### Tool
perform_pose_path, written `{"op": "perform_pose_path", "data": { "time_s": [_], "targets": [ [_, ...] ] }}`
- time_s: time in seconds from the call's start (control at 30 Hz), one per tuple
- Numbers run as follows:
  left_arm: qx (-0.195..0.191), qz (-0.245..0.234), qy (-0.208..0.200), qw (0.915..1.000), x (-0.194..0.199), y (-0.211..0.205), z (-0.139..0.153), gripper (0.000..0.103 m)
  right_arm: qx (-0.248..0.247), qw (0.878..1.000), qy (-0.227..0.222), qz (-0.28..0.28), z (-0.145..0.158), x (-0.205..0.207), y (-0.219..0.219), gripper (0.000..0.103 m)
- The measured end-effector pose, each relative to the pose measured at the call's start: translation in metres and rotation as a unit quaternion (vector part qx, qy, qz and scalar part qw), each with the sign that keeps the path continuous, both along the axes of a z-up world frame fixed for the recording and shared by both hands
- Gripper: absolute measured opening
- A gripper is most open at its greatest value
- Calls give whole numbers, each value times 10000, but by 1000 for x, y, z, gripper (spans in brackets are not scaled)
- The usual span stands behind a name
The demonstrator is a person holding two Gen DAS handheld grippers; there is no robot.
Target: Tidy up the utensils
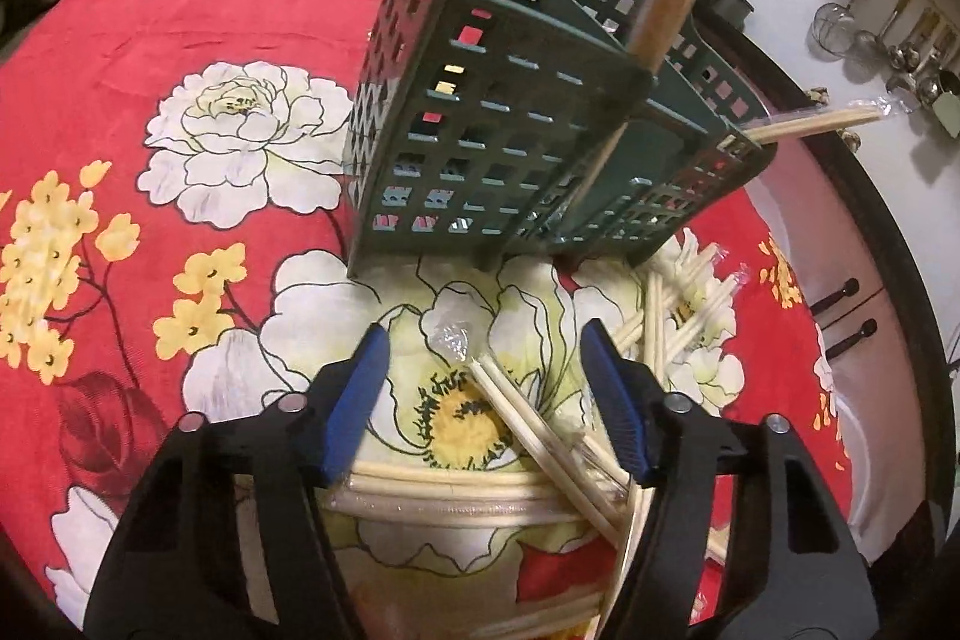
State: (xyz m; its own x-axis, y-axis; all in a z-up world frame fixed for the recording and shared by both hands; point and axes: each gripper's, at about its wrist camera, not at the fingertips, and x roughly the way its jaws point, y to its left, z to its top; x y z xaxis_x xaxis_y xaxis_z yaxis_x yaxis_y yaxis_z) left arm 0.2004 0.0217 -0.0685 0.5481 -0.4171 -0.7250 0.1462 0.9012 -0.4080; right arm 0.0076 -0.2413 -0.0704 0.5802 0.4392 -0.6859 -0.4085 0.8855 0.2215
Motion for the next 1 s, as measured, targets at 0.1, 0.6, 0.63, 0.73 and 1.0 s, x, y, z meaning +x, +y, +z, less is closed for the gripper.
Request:
{"op": "perform_pose_path", "data": {
  "time_s": [0.1, 0.6, 0.63, 0.73, 1.0],
  "targets": [
    [-41, 7, 7, 10000, 2, 1, -1, 50, 81, 9999, 35, -76, 0, -4, -7, 22],
    [25, 16, 15, 10000, 6, -1, -3, 43, 260, 9990, 234, -263, 3, -8, -19, 15],
    [25, 10, 14, 10000, 6, -2, -3, 43, 281, 9988, 266, -285, 1, -8, -20, 14],
    [36, -7, 15, 10000, 7, -3, -3, 43, 426, 9982, 306, -303, 1, -8, -24, 9],
    [81, -23, 63, 9999, 10, -3, -7, 16, 462, 9981, -27, -414, 18, -9, -29, 2]
  ]
}}
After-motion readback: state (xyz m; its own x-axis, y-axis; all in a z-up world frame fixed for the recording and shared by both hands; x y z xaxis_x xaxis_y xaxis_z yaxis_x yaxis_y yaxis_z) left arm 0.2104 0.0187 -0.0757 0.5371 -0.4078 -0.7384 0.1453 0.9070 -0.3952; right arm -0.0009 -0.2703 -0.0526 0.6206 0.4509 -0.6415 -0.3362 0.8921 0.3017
